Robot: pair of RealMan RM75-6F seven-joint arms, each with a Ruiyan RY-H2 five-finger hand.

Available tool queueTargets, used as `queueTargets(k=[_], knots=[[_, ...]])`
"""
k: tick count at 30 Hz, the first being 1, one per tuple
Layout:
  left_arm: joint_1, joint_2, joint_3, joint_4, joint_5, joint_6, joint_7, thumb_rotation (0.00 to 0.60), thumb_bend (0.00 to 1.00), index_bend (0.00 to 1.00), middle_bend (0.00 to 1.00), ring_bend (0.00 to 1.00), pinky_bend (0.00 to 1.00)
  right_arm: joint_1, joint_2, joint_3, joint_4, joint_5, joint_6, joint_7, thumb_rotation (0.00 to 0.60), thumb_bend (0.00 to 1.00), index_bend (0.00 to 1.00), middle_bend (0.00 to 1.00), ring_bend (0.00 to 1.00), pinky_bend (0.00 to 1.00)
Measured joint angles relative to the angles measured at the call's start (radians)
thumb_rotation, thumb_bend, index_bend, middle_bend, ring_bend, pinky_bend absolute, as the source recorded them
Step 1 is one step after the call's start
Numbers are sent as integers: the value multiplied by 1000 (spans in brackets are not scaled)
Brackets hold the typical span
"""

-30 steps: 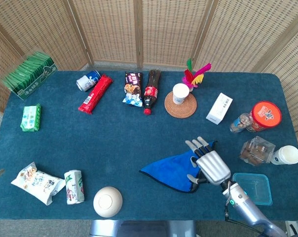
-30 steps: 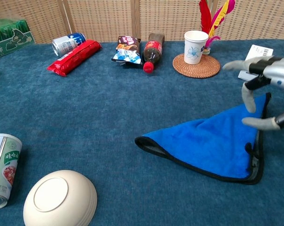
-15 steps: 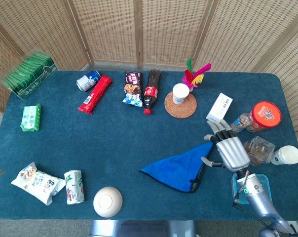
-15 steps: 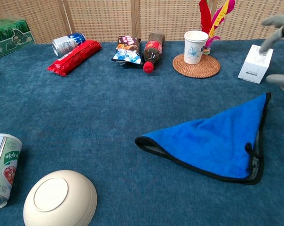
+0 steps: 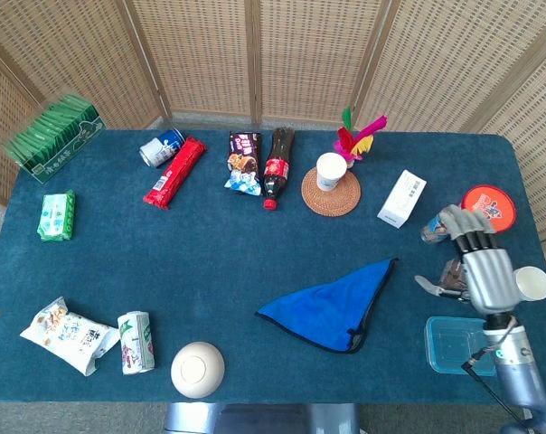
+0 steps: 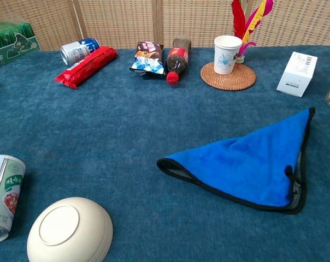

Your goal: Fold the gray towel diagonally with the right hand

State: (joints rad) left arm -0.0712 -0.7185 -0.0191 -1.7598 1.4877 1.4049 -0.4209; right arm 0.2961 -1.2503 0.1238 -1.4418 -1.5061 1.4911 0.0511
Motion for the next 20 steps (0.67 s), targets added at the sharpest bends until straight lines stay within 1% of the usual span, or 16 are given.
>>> queueTargets(k=[4,8,11,13,15,17,20], knots=[[8,3,4,4,9,14,-10,600,243,174,0,0,0,-37,6,-2,39,0,33,61,333,55,55,0,0,0],[14,5,6,3,15,28,-9,600,242,174,0,0,0,-61,2,-8,76,-15,73,93,409,51,146,0,0,0],[15,6,7,1,13,27,3,600,240,166,0,0,0,-90,-4,-21,99,-31,114,90,416,44,169,0,0,0],[15,7,8,-4,7,22,19,600,237,145,0,0,0,-110,0,-33,92,-28,124,71,416,28,156,0,0,0],[15,8,9,-11,3,19,36,600,232,113,0,0,0,-123,12,-42,61,-20,118,45,418,7,127,0,0,0],[16,10,9,-20,2,21,49,600,222,79,0,0,0,-136,33,-52,3,-11,108,8,420,0,69,0,0,0],[22,9,9,-23,9,42,64,600,215,68,0,0,0,-155,67,-62,-107,2,103,-55,422,0,13,0,0,0]])
